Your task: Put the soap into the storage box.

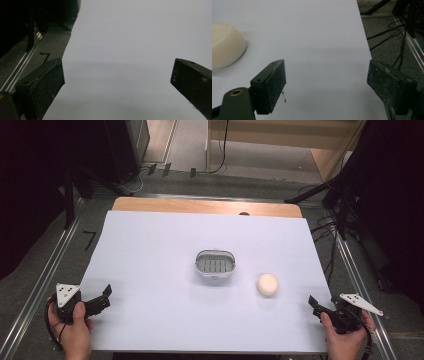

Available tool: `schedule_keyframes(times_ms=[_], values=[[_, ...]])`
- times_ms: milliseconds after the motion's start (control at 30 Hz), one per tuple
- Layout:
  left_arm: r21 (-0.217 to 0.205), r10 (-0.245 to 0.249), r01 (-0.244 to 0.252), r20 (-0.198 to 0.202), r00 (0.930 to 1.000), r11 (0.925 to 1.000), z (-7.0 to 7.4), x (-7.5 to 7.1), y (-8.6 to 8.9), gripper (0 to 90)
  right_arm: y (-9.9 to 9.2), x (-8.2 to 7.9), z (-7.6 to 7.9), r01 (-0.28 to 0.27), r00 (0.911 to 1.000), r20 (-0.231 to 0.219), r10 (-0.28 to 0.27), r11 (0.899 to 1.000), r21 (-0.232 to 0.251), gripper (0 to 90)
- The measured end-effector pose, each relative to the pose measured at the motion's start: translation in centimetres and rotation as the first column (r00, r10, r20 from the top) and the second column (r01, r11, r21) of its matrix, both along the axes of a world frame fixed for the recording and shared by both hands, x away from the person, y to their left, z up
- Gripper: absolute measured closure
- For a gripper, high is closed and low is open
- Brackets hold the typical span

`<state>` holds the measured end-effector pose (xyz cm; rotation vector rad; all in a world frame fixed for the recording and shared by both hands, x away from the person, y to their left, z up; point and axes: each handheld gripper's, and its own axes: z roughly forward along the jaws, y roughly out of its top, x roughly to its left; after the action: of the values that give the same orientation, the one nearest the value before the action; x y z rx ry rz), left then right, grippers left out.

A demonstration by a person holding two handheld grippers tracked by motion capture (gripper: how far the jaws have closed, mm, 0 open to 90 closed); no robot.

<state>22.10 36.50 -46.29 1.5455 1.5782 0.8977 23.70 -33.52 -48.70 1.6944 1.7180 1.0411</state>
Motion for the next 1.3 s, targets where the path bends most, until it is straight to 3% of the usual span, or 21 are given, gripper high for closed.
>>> schedule_keyframes(times_ms=[200, 367, 400, 533, 700, 933, 1100, 1133, 1300], values=[[0.023, -0.008, 0.008, -0.004, 1.0000, 0.9997, 0.0, 0.0, -0.3, 0.0, 0.5, -0.1, 0.4, -0.023, 0.9997, -0.003, 0.023, 1.000, 0.009, 17.3], [0.015, -0.020, 0.020, -0.010, 0.9997, 0.9997, 0.0, 0.1, -0.2, 0.0, 1.1, 0.0, 1.1, -0.051, 0.9987, -0.007, 0.051, 0.999, -0.009, 16.9], [0.017, -0.028, 0.028, -0.011, 0.9995, 0.9995, 0.0, 0.1, -0.2, 0.0, 1.4, 0.1, 1.4, -0.071, 0.9974, -0.013, 0.071, 0.997, 0.014, 16.3], [0.035, -0.033, 0.033, -0.012, 0.9994, 0.9988, 0.0, 0.0, -0.4, 0.0, 2.1, 0.2, 1.7, -0.100, 0.9947, -0.023, 0.100, 0.995, 0.017, 16.0], [0.048, -0.029, 0.030, -0.012, 0.9995, 0.9984, 0.0, 0.0, -0.6, 6.7, 4.1, 0.5, 2.4, -0.135, 0.9904, -0.034, 0.134, 0.990, -0.040, 14.3], [0.039, -0.020, 0.020, -0.011, 0.9997, 0.9990, 0.0, 0.0, -0.5, 6.7, 7.1, 1.5, 2.9, -0.207, 0.9774, -0.049, 0.205, 0.978, -0.032, 12.3], [0.036, -0.001, 0.002, -0.012, 0.9999, 0.9993, 0.0, 0.0, -0.4, 6.2, 8.2, 2.1, 2.9, -0.228, 0.9722, -0.060, 0.226, 0.973, -0.030, 11.0], [0.034, 0.022, -0.022, -0.002, 0.9998, 0.9992, 0.0, -0.1, -0.4, 0.0, 8.8, 2.3, 2.8, -0.243, 0.9685, -0.065, 0.240, 0.969, -0.033, 10.4], [0.034, 0.019, -0.019, -0.009, 0.9998, 0.9993, 0.0, 0.0, -0.4, 0.0, 9.6, 2.8, 2.7, -0.261, 0.9635, -0.071, 0.258, 0.965, -0.037, 9.9]])
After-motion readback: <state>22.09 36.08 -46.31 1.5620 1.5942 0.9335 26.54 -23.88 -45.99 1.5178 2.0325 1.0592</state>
